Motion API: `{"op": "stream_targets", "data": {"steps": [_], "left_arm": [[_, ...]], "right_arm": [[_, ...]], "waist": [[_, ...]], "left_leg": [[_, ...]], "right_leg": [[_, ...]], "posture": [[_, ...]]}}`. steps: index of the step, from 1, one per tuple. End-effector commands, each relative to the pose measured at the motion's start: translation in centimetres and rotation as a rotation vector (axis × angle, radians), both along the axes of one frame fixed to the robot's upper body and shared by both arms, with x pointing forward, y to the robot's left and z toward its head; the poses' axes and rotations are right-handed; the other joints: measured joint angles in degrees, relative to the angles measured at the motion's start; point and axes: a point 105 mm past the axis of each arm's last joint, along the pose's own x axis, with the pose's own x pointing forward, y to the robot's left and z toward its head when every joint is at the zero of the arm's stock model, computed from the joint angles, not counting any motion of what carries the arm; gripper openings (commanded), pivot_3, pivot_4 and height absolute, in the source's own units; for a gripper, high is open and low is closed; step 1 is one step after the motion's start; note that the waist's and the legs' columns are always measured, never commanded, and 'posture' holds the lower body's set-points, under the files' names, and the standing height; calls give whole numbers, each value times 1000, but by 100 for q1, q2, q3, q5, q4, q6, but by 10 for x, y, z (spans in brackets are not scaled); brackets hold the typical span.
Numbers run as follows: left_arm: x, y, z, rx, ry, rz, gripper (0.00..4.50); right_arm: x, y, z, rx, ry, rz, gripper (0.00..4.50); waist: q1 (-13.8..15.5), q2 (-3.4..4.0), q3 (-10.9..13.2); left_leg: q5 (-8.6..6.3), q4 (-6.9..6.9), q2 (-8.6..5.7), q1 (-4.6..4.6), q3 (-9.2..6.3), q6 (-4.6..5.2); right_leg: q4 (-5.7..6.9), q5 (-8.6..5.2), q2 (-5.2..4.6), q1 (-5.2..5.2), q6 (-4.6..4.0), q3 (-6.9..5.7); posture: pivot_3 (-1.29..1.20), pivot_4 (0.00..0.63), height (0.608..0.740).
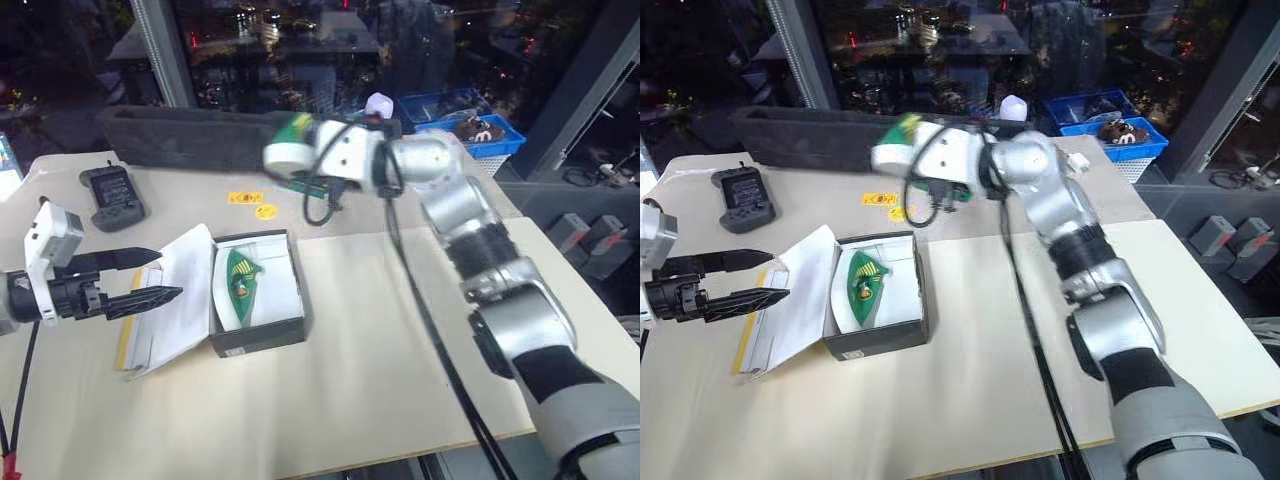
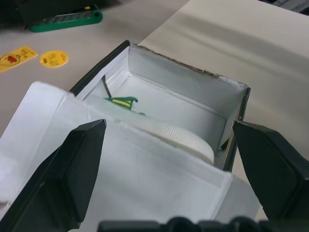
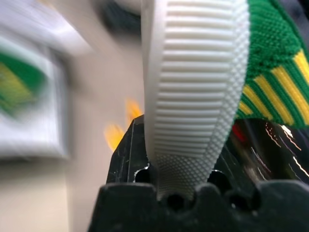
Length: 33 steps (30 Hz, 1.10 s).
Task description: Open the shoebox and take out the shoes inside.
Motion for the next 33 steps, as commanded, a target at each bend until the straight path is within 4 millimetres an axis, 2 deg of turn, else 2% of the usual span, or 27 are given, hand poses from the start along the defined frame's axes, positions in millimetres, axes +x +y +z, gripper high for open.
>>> {"op": "stream_targets", "data": {"steps": [1,3,9,16,22,24,26,28,33], "left_arm": [[2,-5,8,12,-33,-26,4500],[5,-7,9,14,-32,-36,4500],[10,-10,11,15,-33,-56,4500],[12,-14,11,11,-34,-71,4500],[12,-15,11,7,-36,-71,4500],[12,-15,11,5,-36,-70,4500],[12,-15,11,6,-37,-69,4500],[12,-15,11,5,-38,-67,4500],[13,-16,11,6,-41,-68,4500]], "right_arm": [[2,-44,13,-23,-291,-266,551],[-2,-58,0,-104,-393,-347,551],[-15,-62,-42,-203,-465,-379,551],[-25,-49,-115,-236,-318,-342,551],[-13,-64,-147,-236,-202,-408,551],[-9,-66,-147,-199,-172,-422,1528],[-7,-67,-146,-158,-136,-429,1925],[-7,-68,-152,-174,-81,-421,2690],[-26,-69,-154,-170,87,-320,4361]], "waist": [[0,6,4],[10,10,6],[-118,11,7],[-157,11,7],[-162,10,7],[-163,10,7],[-151,10,7],[-141,10,7],[-129,9,6]], "left_leg": [[0,-1,0,-6,2,0],[0,0,0,-21,3,0],[0,2,0,-23,15,1],[0,23,1,-12,14,1],[0,41,-2,-21,15,1],[0,49,-2,-18,15,1],[1,56,-1,-17,14,1],[1,63,-1,-16,13,1],[0,68,-1,-1,13,2]], "right_leg": [[-2,1,0,-6,1,2],[1,1,0,-13,2,1],[-3,4,7,-18,10,17],[3,12,11,-2,18,19],[2,18,10,0,27,23],[1,21,10,7,31,23],[1,25,10,10,31,24],[2,26,11,14,32,23],[1,27,11,35,34,24]], "posture": [[0,150,728],[0,150,728],[0,150,728],[0,150,728],[0,150,728],[0,150,728],[0,150,728],[0,150,728],[0,150,728]]}}
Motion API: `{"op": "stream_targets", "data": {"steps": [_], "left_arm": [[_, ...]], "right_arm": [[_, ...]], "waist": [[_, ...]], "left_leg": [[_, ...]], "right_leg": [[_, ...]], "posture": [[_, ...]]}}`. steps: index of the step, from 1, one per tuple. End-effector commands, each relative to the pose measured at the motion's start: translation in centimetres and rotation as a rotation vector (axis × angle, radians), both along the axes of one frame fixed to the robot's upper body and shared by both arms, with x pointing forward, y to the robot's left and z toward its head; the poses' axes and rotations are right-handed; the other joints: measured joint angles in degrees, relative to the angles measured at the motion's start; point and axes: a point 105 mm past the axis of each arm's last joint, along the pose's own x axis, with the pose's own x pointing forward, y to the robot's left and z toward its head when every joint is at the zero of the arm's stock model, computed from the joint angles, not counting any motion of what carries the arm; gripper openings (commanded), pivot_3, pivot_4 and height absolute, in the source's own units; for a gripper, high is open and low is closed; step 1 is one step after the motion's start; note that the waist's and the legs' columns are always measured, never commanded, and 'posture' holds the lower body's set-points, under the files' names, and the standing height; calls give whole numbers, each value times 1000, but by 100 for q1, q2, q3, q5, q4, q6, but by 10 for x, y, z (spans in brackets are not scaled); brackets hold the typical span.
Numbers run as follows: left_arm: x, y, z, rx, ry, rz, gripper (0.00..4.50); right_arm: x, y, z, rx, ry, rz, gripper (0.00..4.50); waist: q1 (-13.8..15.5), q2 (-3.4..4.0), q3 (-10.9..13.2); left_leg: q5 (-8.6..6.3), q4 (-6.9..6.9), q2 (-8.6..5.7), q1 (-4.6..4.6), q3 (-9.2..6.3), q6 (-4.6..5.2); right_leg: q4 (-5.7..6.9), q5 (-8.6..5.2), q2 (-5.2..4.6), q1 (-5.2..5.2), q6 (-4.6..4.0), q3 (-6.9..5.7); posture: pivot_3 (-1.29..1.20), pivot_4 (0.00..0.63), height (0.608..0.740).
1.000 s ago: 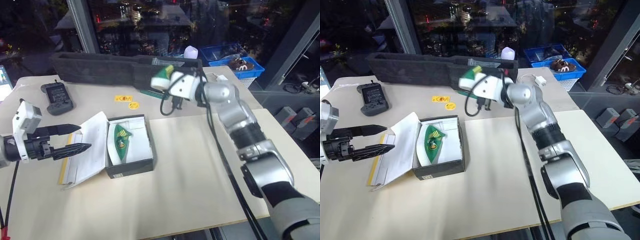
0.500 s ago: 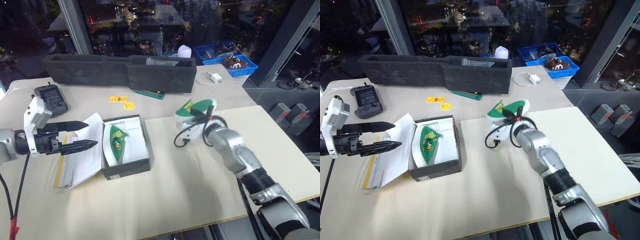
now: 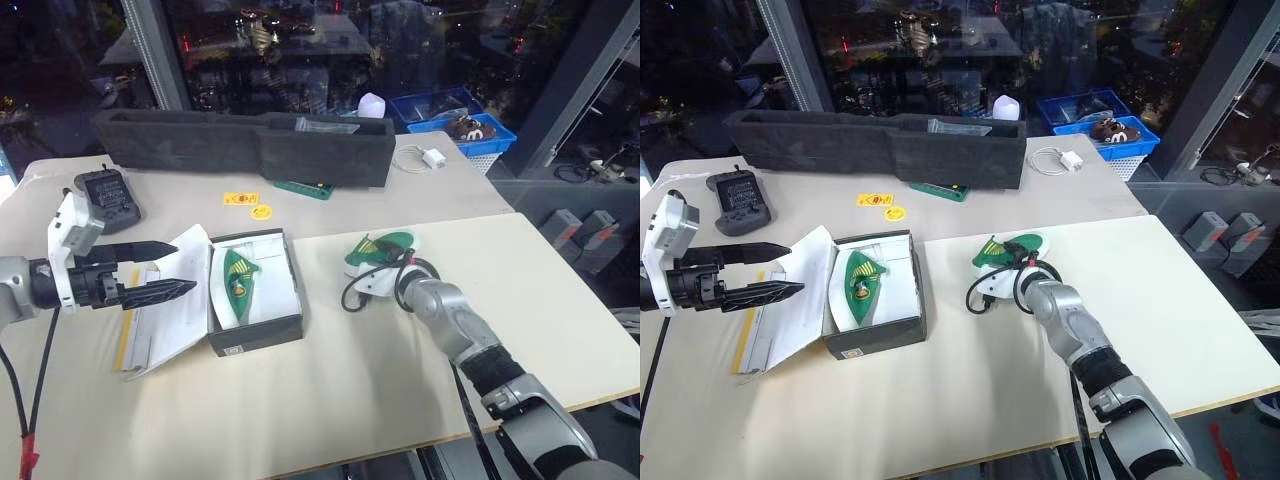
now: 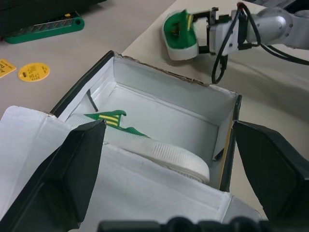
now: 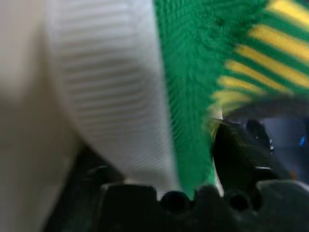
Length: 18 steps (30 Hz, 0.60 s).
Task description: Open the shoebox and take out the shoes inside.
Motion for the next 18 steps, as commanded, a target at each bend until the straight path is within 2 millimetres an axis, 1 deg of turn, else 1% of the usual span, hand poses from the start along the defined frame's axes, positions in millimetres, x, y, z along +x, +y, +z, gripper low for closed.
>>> {"op": "stream_targets", "data": {"steps": [1,2,5,8,10,12,15,16,18], "left_arm": [[0,-3,9,4,-44,-14,4500],[0,-3,9,3,-44,-14,4500],[1,-3,9,2,-45,-14,4500],[1,-2,9,2,-47,-14,4500],[1,-1,9,3,-48,-13,4500],[-2,2,9,5,-38,-12,4500],[-9,8,2,28,2,-12,4500],[-11,10,0,32,9,-4,4500],[-14,14,2,30,10,16,4500]], "right_arm": [[-20,-2,-6,8,165,87,4438],[-27,-3,-5,-19,187,120,4438],[-45,-7,0,-13,295,181,4438],[-58,-12,9,-34,394,221,4438],[-61,-8,17,-24,421,251,4438],[-62,-2,27,0,444,280,4438],[-62,1,36,11,484,310,4438],[-60,3,42,7,486,327,4438],[-59,14,67,19,480,399,4438]], "waist": [[29,0,0],[44,0,0],[96,0,0],[104,1,1],[104,1,1],[98,2,1],[82,5,3],[83,6,4],[85,10,7]], "left_leg": [[-1,0,1,5,-1,1],[-2,0,1,8,-2,3],[-8,-1,3,19,-1,13],[-9,-1,4,31,0,14],[-9,-1,4,36,0,14],[-9,-1,6,45,0,13],[-9,-1,8,51,3,13],[-9,-1,9,52,4,14],[-9,-1,10,51,4,13]], "right_leg": [[-1,-1,0,7,0,-2],[-3,-2,1,11,0,-4],[-10,-3,1,26,1,-6],[-13,-3,1,38,0,-7],[-13,-5,1,42,-2,-8],[-12,-18,1,47,-25,-10],[-10,-18,1,47,-26,-9],[-9,-18,1,46,-26,-9],[-8,-18,1,44,-26,-9]], "posture": [[0,150,728],[0,150,728],[0,150,728],[0,150,728],[0,150,728],[0,150,728],[0,150,728],[0,150,728],[0,150,728]]}}
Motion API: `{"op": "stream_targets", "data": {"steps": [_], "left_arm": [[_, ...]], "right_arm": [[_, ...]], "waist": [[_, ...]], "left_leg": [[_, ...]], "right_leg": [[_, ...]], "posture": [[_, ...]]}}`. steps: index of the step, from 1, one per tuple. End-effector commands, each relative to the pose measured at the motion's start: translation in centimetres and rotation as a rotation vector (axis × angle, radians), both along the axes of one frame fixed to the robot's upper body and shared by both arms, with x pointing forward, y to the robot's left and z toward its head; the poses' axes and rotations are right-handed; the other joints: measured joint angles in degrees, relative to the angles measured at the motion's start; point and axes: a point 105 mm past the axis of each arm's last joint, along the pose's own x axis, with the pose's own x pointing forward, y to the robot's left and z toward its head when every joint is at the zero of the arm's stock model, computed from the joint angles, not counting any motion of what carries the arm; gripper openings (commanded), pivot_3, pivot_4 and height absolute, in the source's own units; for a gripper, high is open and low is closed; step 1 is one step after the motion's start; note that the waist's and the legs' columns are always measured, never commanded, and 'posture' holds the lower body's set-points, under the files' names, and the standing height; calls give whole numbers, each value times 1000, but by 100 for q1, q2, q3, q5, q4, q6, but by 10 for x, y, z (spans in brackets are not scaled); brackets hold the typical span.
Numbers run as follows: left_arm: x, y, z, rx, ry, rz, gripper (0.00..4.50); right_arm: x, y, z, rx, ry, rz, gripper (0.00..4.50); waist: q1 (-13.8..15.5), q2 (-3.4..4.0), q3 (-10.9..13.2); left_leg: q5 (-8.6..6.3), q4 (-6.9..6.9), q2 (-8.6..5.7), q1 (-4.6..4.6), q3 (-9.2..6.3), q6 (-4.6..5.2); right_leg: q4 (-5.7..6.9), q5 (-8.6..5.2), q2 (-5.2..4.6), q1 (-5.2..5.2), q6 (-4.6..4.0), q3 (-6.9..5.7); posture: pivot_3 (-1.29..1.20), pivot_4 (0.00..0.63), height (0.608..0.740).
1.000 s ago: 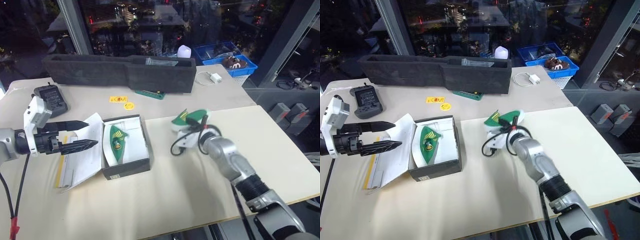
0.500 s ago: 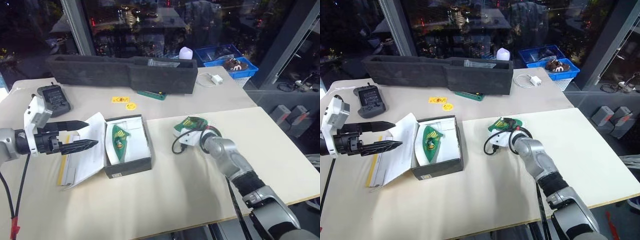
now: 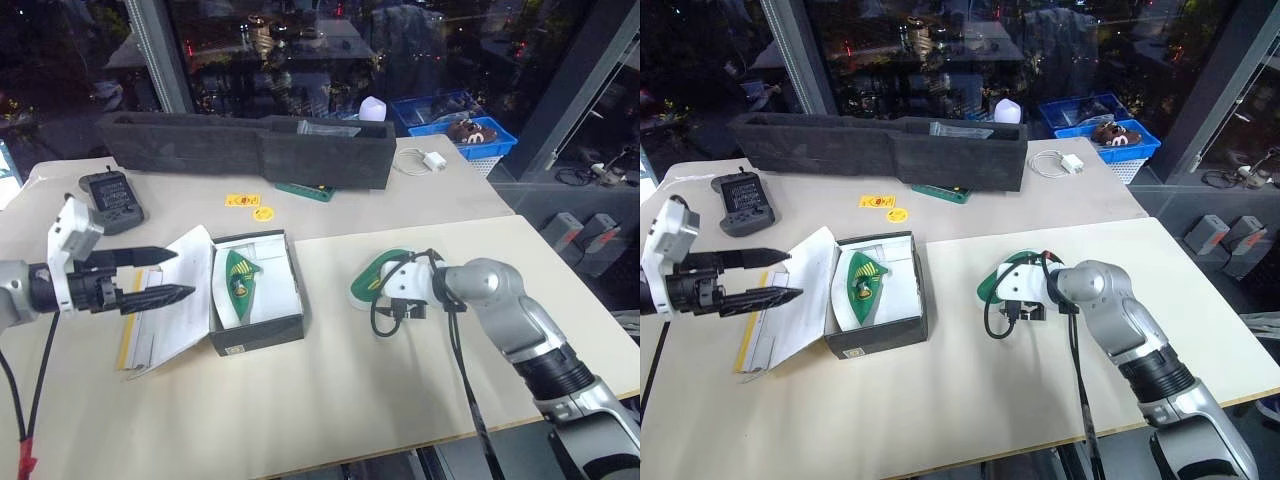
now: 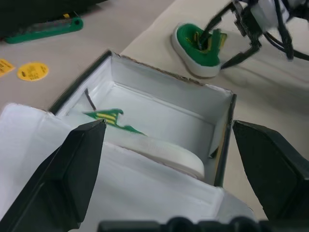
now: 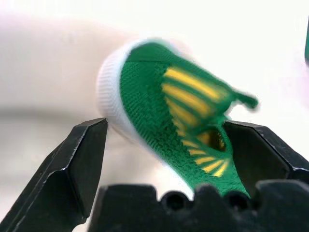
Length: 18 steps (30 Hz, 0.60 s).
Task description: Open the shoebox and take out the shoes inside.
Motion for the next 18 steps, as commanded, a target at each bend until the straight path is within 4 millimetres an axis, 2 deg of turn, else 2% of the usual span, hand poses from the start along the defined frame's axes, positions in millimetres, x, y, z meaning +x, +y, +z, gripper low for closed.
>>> {"op": "stream_targets", "data": {"steps": [1,4,6,7,9,12,14,18], "left_arm": [[-5,8,17,22,-64,21,4500],[-6,11,19,25,-75,40,4500],[-6,14,21,25,-79,55,4500],[-7,16,22,26,-79,62,4500],[-8,19,22,34,-79,73,4500],[-9,23,24,40,-80,83,4500],[-10,24,24,41,-83,88,4500],[-13,25,25,40,-88,98,4500]], "right_arm": [[1,16,47,68,-38,96,4438],[4,42,85,123,-90,207,4438],[6,78,116,166,-166,326,4438],[5,97,119,132,-204,400,4438],[1,128,113,36,-275,528,4438],[-10,161,89,-127,-363,713,4438],[-17,173,76,-204,-414,811,4438],[-24,197,58,-309,-510,946,4438]], "waist": [[9,2,2],[17,3,3],[-10,6,5],[-21,8,6],[-52,7,5],[-44,4,3],[0,4,4],[25,5,4]], "left_leg": [[0,0,0,-4,1,0],[0,0,1,-6,0,0],[0,0,2,-5,0,0],[0,0,3,-2,2,0],[0,-7,7,-2,1,0],[0,-31,6,6,-2,0],[0,-35,4,-4,-2,0],[2,-20,-3,-81,0,-4]], "right_leg": [[0,0,0,-4,0,0],[0,2,0,-5,3,-2],[0,3,0,-5,5,-3],[3,5,0,-9,8,-1],[5,15,4,-11,23,-4],[0,10,3,-8,15,-6],[-4,8,1,-14,12,-8],[6,13,-9,-88,17,-5]], "posture": [[0,150,728],[0,150,728],[0,150,728],[0,150,728],[0,150,728],[0,150,728],[0,150,728],[0,150,728]]}}
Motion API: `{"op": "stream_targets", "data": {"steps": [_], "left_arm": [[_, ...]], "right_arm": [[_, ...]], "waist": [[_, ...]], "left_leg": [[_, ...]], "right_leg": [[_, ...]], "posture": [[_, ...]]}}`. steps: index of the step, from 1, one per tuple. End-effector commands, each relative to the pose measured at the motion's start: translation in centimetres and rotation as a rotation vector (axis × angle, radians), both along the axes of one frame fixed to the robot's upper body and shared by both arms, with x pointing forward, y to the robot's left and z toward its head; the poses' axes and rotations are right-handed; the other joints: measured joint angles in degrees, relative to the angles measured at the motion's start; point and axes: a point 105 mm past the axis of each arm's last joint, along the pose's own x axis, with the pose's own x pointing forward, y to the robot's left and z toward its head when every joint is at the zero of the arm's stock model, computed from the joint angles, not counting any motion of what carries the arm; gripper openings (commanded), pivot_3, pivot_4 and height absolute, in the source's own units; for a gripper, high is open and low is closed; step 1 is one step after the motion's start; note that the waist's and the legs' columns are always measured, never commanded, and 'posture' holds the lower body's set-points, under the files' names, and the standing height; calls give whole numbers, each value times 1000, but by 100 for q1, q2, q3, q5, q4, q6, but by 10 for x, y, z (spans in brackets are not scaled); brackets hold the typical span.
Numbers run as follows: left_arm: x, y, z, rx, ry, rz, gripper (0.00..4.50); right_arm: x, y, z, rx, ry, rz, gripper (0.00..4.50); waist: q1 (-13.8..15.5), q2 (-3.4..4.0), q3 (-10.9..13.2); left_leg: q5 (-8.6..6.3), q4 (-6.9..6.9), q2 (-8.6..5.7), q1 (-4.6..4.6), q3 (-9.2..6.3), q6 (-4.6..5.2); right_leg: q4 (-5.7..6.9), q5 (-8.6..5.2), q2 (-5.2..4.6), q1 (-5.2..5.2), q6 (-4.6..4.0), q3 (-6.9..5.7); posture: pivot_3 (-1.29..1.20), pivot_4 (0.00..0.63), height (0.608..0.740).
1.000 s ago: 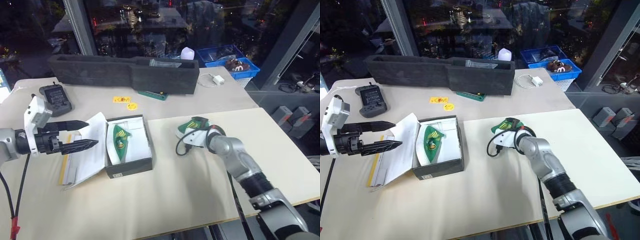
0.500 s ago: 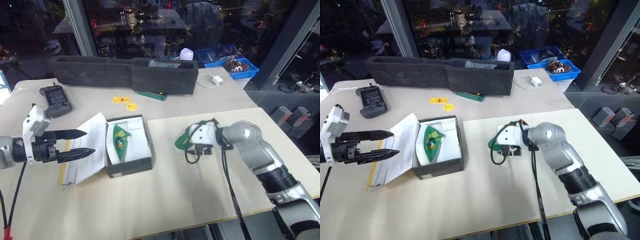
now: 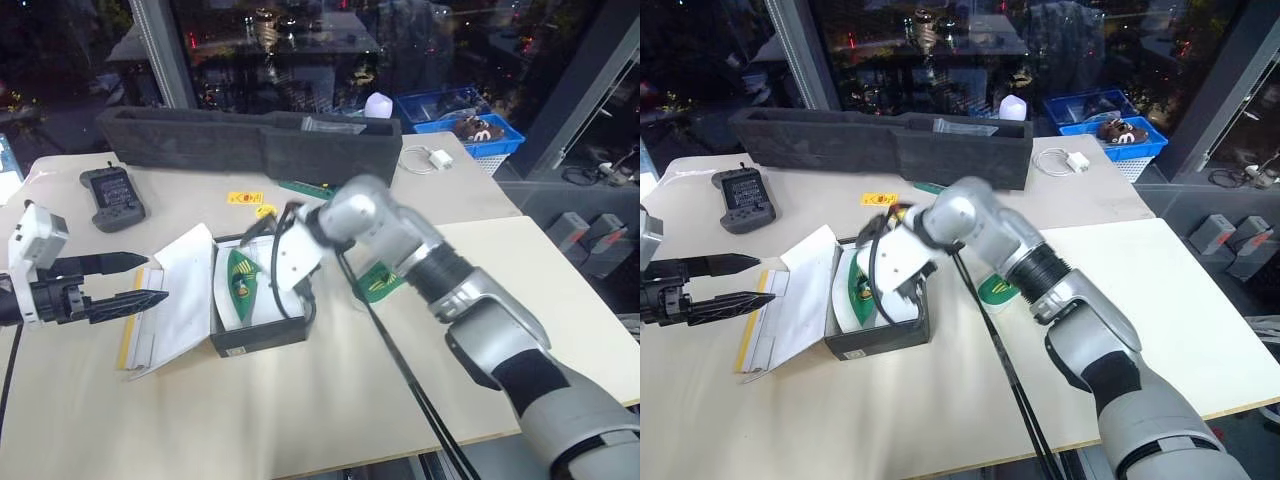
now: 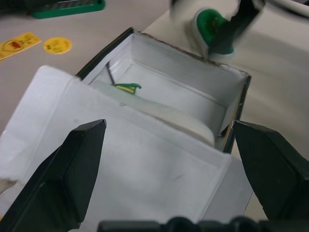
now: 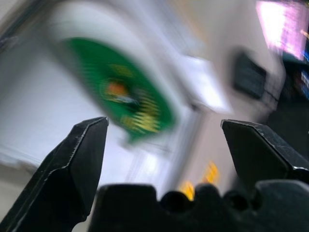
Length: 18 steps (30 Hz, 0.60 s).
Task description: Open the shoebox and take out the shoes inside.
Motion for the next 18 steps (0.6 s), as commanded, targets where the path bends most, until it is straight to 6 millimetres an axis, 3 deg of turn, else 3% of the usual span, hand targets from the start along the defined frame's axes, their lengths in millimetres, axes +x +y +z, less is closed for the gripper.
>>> {"op": "stream_targets", "data": {"steps": [1,5,10,14,18], "left_arm": [[-4,2,12,24,-47,9,4500],[-7,2,12,25,-48,16,4500],[-9,5,13,34,-51,30,4500],[-10,4,15,31,-56,30,4500],[-11,2,14,26,-56,27,4500]], "right_arm": [[-5,19,7,-21,-157,129,4438],[7,26,7,-41,-233,129,4438],[7,34,4,-57,-276,166,4438],[-6,41,-29,-148,-286,248,4438],[-9,47,-40,-182,-296,262,4438]], "waist": [[-7,0,0],[-16,1,1],[-18,1,0],[-28,1,0],[-37,-1,-1]], "left_leg": [[0,-1,0,0,0,0],[0,-4,5,8,-1,0],[3,-5,6,18,-2,-5],[3,-7,6,18,-2,-5],[3,-11,6,23,-2,-5]], "right_leg": [[0,0,0,-1,0,0],[4,0,6,0,-3,-2],[6,0,7,4,-6,-2],[7,1,9,3,-7,-1],[8,0,9,5,-8,1]], "posture": [[0,150,728],[0,150,728],[0,150,728],[0,150,728],[0,150,728]]}}
